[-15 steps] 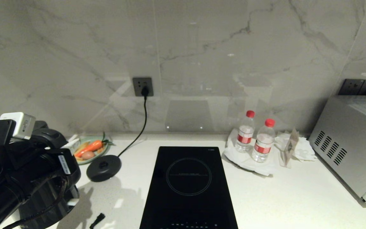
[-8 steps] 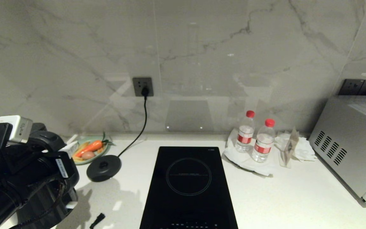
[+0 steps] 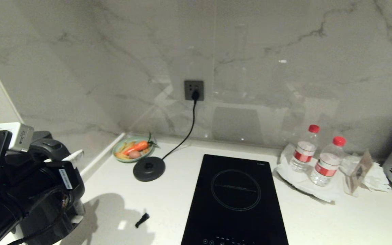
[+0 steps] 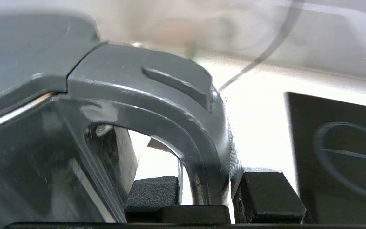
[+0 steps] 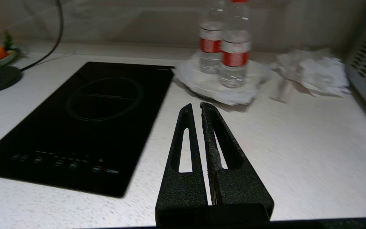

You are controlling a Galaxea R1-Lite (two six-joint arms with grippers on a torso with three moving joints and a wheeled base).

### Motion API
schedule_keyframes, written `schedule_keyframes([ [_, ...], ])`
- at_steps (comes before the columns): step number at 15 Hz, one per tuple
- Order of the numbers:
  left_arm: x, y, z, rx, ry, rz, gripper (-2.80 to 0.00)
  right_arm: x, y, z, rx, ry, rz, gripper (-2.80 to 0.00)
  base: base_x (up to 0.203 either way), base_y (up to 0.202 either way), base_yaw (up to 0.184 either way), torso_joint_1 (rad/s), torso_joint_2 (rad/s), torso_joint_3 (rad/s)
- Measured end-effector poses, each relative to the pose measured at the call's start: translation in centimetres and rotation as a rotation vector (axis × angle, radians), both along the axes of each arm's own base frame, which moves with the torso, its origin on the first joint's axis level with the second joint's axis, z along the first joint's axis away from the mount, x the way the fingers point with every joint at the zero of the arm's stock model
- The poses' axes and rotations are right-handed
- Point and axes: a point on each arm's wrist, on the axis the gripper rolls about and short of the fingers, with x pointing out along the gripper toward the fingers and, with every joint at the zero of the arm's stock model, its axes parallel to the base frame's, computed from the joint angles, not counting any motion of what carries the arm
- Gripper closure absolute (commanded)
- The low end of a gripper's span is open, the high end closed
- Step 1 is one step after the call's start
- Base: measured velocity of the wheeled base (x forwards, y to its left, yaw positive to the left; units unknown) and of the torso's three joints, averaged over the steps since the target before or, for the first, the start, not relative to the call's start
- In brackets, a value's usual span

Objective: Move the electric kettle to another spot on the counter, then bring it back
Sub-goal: Place it by the sink

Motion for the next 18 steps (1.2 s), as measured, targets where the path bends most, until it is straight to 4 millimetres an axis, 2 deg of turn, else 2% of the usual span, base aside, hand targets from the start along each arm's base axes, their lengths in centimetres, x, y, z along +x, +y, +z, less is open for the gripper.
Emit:
schedule_keyframes([
  [18,-0.16,0.08,0.09,-0.001,-0.007,0.002,0.00,0.00,0.00,0.00,0.001,0.000,-0.001,0.00,-0.001,-0.008,0.174,0.004,0.00,0.003],
])
